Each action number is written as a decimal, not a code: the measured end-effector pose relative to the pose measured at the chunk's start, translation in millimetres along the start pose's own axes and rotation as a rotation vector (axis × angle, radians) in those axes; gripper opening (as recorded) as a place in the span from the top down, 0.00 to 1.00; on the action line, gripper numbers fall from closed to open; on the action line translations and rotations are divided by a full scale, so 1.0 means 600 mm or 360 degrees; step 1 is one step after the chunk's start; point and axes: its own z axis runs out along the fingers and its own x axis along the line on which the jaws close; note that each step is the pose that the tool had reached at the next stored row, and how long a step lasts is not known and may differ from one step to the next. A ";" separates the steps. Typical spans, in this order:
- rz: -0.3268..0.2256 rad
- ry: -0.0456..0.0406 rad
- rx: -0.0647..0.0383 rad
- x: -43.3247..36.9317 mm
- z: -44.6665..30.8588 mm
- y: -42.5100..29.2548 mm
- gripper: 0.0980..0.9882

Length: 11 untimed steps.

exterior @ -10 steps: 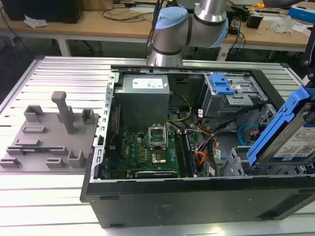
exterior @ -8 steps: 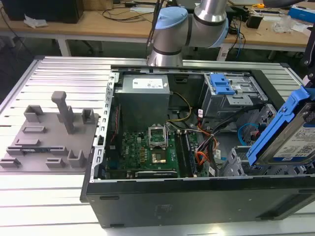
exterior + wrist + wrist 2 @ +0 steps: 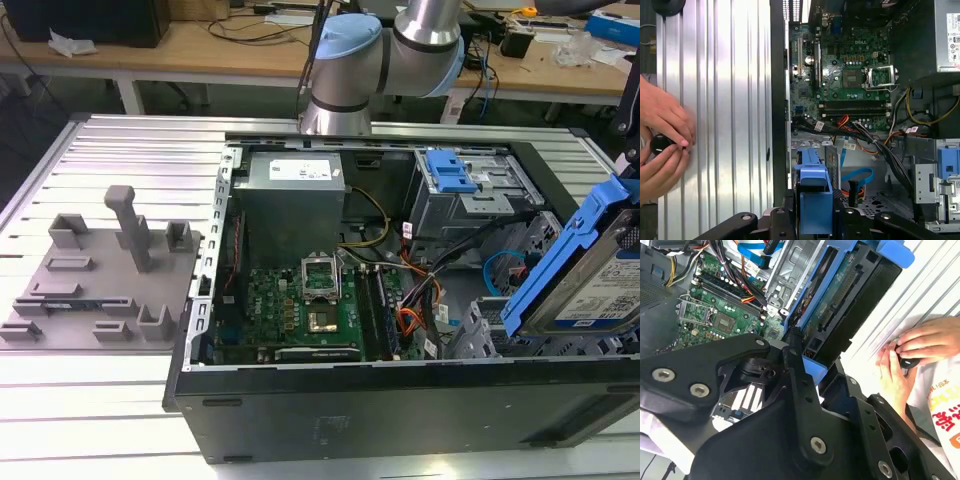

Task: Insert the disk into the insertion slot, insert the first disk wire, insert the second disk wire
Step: 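Insert the disk into the insertion slot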

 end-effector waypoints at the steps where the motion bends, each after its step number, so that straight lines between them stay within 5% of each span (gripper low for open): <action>1: 0.0000 0.0000 0.0000 0.000 0.000 0.000 0.70; 7: 0.0001 -0.0036 0.0009 0.000 0.000 0.004 0.70; 11: 0.0002 -0.0037 0.0010 0.000 0.000 0.005 0.70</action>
